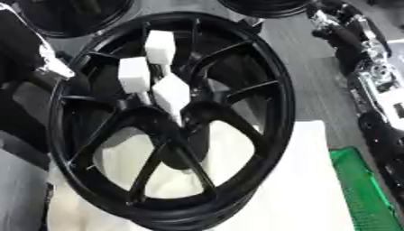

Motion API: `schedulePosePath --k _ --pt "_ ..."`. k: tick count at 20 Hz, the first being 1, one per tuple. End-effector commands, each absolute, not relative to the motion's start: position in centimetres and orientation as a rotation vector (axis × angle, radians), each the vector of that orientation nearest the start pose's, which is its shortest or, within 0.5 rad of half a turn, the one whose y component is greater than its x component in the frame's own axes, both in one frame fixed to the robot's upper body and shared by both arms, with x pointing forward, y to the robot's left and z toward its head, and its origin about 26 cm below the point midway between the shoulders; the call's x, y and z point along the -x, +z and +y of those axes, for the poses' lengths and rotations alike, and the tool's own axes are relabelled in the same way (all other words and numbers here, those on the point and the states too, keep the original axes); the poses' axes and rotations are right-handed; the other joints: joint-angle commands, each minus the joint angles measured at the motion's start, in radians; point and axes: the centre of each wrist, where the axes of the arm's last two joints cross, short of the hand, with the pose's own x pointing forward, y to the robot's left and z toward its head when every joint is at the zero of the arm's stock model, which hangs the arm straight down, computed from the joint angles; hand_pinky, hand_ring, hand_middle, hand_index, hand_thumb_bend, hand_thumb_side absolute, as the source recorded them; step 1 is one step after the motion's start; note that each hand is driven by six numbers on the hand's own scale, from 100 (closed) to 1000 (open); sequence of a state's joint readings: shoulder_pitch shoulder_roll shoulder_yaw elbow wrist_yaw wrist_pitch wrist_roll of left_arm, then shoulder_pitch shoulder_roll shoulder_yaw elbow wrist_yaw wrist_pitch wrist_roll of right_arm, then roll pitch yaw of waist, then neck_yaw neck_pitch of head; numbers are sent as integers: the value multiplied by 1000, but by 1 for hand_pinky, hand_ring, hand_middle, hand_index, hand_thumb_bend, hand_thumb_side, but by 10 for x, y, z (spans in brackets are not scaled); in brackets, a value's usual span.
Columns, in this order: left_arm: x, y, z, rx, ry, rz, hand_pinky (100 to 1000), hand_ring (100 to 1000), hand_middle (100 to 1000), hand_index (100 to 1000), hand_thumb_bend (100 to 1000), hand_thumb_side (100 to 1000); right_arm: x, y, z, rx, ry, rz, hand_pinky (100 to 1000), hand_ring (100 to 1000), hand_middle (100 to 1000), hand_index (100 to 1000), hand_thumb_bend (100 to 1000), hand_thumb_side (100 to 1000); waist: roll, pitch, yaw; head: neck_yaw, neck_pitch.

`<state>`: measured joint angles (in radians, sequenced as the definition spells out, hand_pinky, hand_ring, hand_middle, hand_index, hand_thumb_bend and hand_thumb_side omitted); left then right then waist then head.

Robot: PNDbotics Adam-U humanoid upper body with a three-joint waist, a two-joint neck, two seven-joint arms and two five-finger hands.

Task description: Pull the pin out of the wheel hub.

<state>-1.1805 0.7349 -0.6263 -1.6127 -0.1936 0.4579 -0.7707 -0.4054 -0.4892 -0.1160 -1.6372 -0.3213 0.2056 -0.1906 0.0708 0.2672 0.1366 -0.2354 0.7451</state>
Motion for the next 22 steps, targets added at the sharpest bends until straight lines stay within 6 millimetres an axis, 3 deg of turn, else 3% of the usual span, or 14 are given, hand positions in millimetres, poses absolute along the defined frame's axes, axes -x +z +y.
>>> schedulePosePath --k 1,22 --pt "-366 362 156 -432 -1777 -1296 896 869 803 843 766 168 -353 199 -344 266 -25 -1901 831 850 821 844 357 343 -3 -28 -1 4 -6" --pt "-383 344 138 -429 -1871 -1211 900 871 808 847 775 128 -355 198 -341 250 -14 -1897 831 851 820 844 353 346 -2 -29 -13 24 -10"
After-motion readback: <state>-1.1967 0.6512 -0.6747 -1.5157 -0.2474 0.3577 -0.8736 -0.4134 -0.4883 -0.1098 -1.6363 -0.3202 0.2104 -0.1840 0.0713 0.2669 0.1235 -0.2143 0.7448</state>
